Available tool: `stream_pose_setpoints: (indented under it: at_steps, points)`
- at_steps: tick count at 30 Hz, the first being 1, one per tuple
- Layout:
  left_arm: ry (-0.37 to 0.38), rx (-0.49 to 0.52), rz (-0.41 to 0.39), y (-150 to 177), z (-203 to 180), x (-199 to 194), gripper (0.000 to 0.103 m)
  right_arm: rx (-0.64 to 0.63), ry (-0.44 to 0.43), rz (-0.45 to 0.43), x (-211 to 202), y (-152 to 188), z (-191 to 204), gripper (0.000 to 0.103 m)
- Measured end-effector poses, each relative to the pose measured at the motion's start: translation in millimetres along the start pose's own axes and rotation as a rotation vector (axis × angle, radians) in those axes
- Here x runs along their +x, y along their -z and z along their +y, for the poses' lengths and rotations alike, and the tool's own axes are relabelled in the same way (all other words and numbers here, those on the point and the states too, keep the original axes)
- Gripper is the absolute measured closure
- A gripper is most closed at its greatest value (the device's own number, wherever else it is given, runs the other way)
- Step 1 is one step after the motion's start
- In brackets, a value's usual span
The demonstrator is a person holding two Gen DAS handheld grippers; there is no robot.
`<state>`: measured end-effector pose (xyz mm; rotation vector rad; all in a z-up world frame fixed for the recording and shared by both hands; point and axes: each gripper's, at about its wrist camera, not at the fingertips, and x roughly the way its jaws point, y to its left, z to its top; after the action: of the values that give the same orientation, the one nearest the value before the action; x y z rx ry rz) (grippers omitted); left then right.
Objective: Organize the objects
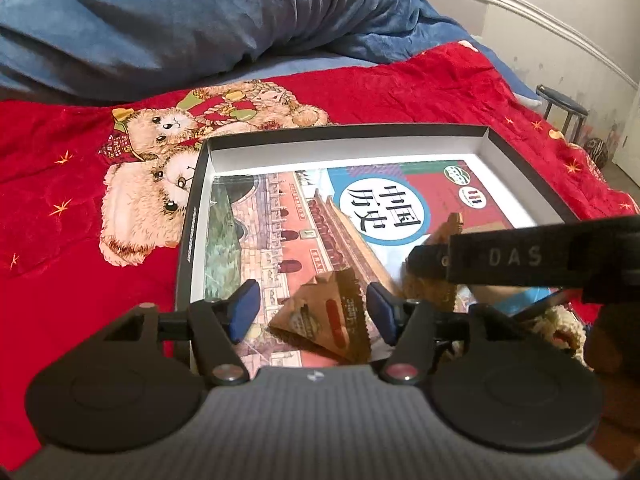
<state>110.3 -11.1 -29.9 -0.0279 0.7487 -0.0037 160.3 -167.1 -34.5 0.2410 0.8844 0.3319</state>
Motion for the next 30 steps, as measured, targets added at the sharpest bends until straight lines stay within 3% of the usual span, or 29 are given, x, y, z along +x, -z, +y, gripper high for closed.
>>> stream_pose_setpoints:
  at_steps: [5,11,18,22,25,30]
  points:
    - [-0.029,0.016,0.022,-2.0,1.4,-6.5,0.029,0.012,0.002,0.000,0.1,0.8,0.5,0.060]
    - [0.015,-0.008,0.035,-11.3,17.9,-28.9,0.026,0.032,-0.012,0.000,-2.7,-0.2,1.0,0.058]
    - [-0.034,-0.038,0.009,-17.5,49.9,-54.9,0.026,0.029,-0.014,-0.006,-5.5,-0.5,1.6,0.054]
    - [-0.042,-0.063,-0.013,-16.6,68.9,-69.7,0.025,0.016,-0.034,-0.021,-9.2,-1.3,5.7,0.042]
    - [-0.044,-0.079,-0.021,-16.9,78.0,-77.5,0.025,0.005,-0.026,-0.057,-18.3,-2.9,11.1,0.039]
    - [0.000,-0.066,-0.063,-21.8,75.9,-105.5,0.025,-0.017,-0.033,-0.150,-61.0,-0.5,20.7,0.026]
